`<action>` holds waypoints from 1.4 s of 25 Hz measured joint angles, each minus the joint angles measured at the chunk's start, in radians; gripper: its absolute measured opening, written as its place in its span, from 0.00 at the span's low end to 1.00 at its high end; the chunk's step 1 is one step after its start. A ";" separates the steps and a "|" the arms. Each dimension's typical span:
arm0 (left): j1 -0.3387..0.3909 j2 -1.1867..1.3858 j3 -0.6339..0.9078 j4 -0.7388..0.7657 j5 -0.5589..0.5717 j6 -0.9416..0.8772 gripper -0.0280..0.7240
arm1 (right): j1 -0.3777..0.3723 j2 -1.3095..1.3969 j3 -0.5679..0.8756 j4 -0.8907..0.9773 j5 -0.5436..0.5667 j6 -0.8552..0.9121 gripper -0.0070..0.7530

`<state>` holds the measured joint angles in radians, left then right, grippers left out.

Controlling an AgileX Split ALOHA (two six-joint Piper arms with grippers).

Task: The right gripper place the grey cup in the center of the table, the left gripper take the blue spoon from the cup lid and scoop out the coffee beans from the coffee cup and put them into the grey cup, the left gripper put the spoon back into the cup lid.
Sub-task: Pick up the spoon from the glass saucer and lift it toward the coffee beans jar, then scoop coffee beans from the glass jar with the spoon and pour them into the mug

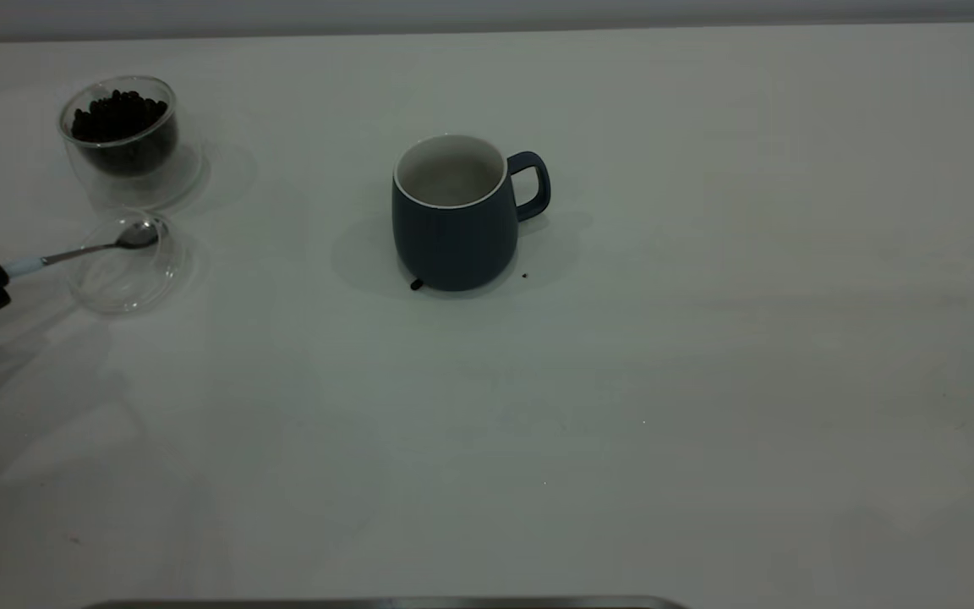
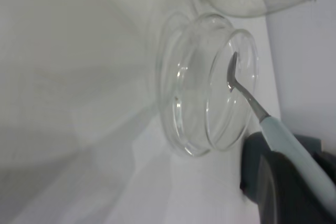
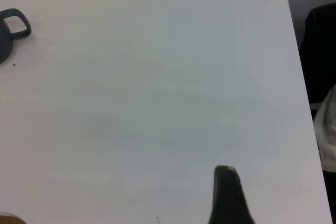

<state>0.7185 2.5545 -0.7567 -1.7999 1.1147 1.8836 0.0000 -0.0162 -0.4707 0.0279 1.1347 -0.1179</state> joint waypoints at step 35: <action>0.012 -0.550 0.019 0.143 0.016 -0.534 0.22 | 0.000 0.000 0.000 0.000 -0.001 -0.001 0.62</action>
<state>0.7309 2.0048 -0.7378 -1.6571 1.1307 1.3491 0.0000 -0.0162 -0.4707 0.0279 1.1338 -0.1186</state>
